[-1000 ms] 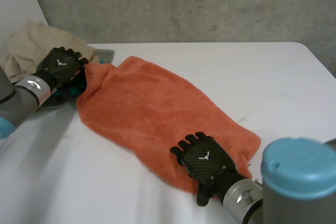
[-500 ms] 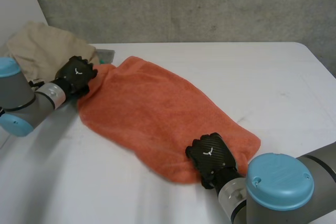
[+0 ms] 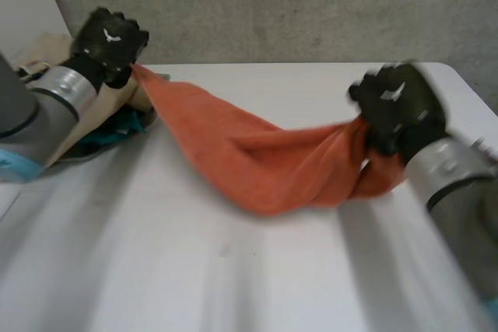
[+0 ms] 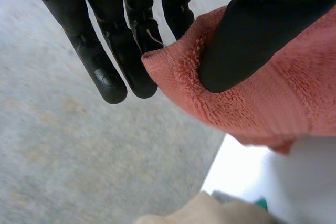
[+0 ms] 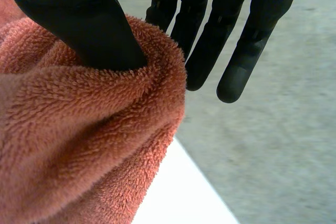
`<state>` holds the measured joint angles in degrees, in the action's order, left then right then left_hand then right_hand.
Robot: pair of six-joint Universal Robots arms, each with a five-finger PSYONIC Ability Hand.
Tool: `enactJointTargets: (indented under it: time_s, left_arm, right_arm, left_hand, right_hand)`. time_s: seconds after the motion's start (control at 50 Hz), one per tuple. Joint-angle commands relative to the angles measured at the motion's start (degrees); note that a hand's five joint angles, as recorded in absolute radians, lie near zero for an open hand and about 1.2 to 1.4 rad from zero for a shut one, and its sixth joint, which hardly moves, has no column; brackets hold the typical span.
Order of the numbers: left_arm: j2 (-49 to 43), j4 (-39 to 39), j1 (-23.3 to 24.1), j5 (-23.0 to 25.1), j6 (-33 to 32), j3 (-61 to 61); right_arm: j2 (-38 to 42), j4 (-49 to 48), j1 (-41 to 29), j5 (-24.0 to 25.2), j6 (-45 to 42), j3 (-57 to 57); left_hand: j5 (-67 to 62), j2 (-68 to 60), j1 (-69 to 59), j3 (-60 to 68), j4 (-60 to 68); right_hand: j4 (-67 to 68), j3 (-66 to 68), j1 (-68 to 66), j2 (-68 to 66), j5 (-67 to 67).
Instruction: Fold the laundry.
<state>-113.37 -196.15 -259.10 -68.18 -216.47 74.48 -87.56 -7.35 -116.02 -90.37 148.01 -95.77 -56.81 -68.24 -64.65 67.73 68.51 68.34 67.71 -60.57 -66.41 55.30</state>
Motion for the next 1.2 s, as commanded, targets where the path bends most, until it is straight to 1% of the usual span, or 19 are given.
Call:
enactJointTargets:
  time_s: [0.02, 0.08, 0.18, 0.28, 0.32, 0.4, 0.42, 0.46, 0.48, 0.56, 0.62, 0.72, 0.8, 0.86, 0.94, 0.98, 1.02, 1.12, 1.2]
  left_arm:
    - [15.45, 0.42, 0.17, -0.29, 3.77, 14.19]
    - [19.5, 0.42, 0.17, -0.02, 3.86, 20.34]
    - [19.51, 0.33, 0.79, -0.37, 3.86, 26.5]
    - [14.77, 0.07, 5.17, -0.55, 4.04, 27.39]
    - [12.74, -0.1, 7.64, -0.81, 4.12, 27.04]
    - [9.67, -0.28, 9.75, -3.62, 4.21, 25.55]
    - [8.44, -0.28, 10.19, -5.37, 4.21, 24.5]
    - [7.99, -0.19, 10.37, -6.43, 4.3, 23.88]
    - [7.9, -0.11, 10.98, -7.22, 4.3, 23.26]
    - [7.9, -0.02, 12.74, -7.93, 4.65, 22.29]
    - [8.78, 0.33, 13.01, -7.93, 4.91, 22.29]
    - [13.08, 0.42, 12.92, -7.93, 5.79, 22.64]
    - [14.67, 0.51, 12.92, -7.93, 6.84, 22.2]
    - [15.37, 0.42, 12.92, -7.93, 7.2, 21.68]
    - [15.9, 0.42, 13.01, -7.93, 7.38, 20.53]
    - [15.9, 0.42, 13.01, -8.02, 7.46, 19.83]
    - [15.9, 0.42, 13.01, -8.02, 7.64, 19.13]
    - [15.9, 0.6, 13.01, -8.2, 10.97, 16.06]
    - [15.9, 0.86, 12.92, -8.9, 14.04, 13.42]
  right_arm:
    - [-0.86, 16.55, 10.37, 6.51, -0.26, 13.49]
    - [3.08, 22.89, 14.85, 9.94, -0.26, 18.33]
    - [13.63, 27.12, 16.88, 12.59, -0.35, 25.09]
    - [22.24, 26.6, 16.88, 12.32, -0.09, 31.25]
    - [28.3, 24.93, 16.8, 12.32, 0.26, 35.64]
    - [36.92, 17.74, 15.83, 11.8, 0.53, 42.41]
    - [38.94, 13.45, 15.05, 11.19, 0.79, 43.2]
    - [40.27, 8.95, 14.86, 9.96, 0.97, 43.21]
    - [41.06, 5.36, 14.51, 7.78, 0.97, 43.21]
    - [40.1, 4.78, 14.07, 2.58, 1.23, 41.03]
    - [38.09, 8.47, 14.25, 1.69, 1.06, 36.46]
    - [24.23, 18.13, 14.86, 5.28, 1.06, 22.78]
    - [18.58, 20.79, 15.12, 10.9, 1.06, 13.71]
    - [17.08, 20.71, 16.0, 14.16, 0.88, 9.39]
    - [16.89, 19.04, 18.37, 17.33, 0.62, 4.2]
    - [17.16, 15.27, 19.08, 18.3, 0.62, 2.0]
    - [17.77, 11.58, 19.17, 18.56, 0.53, 0.77]
    - [24.26, -0.28, 18.99, 18.04, 0.0, -0.04]
    - [28.31, -2.67, 18.91, 17.69, -0.52, 1.89]
  left_hand:
    - [-13.19, -11.76, -15.35, 12.27, 11.49]
    - [-13.19, -11.76, -15.35, 12.27, 11.49]
    - [-13.19, -11.76, -15.35, 12.27, 11.49]
    - [-13.19, -11.76, -15.35, 12.27, 11.49]
    - [-13.19, -11.76, -15.35, 12.27, 11.49]
    - [-13.19, -11.76, -15.35, 12.27, 11.49]
    - [-13.19, -11.76, -15.35, 12.27, 11.49]
    - [-13.19, -11.76, -15.35, 12.27, 11.49]
    - [-13.19, -11.76, -15.35, 12.27, 11.49]
    - [-13.19, -11.76, -15.35, 12.27, 11.49]
    - [-13.19, -11.76, -15.35, 12.27, 11.49]
    - [-13.19, -11.76, -15.35, 12.27, 11.49]
    - [-13.19, -11.76, -15.35, 12.27, 11.49]
    - [-13.19, -11.76, -15.35, 12.27, 11.49]
    - [-13.19, -11.76, -15.35, 12.27, 11.49]
    - [-13.19, -11.76, -15.35, 12.27, 11.49]
    - [-13.19, -11.76, -15.35, 12.27, 11.49]
    - [-13.19, -11.76, -15.35, 12.27, 11.49]
    - [-13.19, -11.76, -15.35, 12.27, 11.49]
  right_hand:
    - [11.66, 12.29, -19.43, -13.59, 14.7]
    - [11.66, 12.29, -19.43, -13.59, 14.7]
    - [11.66, 12.29, -19.43, -13.59, 14.7]
    - [11.66, 12.29, -19.43, -13.59, 14.7]
    - [11.66, 12.29, -19.43, -13.59, 14.7]
    - [11.66, 12.29, -19.43, -13.59, 14.7]
    - [-13.59, -12.97, 5.82, 11.66, -10.55]
    - [-44.82, -44.2, 37.05, 42.89, -41.78]
    - [-58.34, -57.71, 50.57, 56.41, -55.3]
    - [-58.34, -57.71, 50.57, 56.41, -55.3]
    - [-58.34, -57.71, 50.57, 56.41, -55.3]
    - [-58.34, -57.71, 50.57, 56.41, -55.3]
    - [-47.7, -47.08, 39.93, 45.77, -44.66]
    - [-41.62, -40.99, 33.85, 39.69, -38.58]
    - [-36.89, -36.27, 29.13, 34.96, -33.86]
    - [-36.89, -36.27, 29.12, 34.96, -33.85]
    - [-37.06, -36.43, 29.29, 35.13, -34.02]
    - [-36.89, -36.27, 29.12, 34.96, -33.85]
    - [-36.89, -36.27, 29.12, 34.96, -33.85]
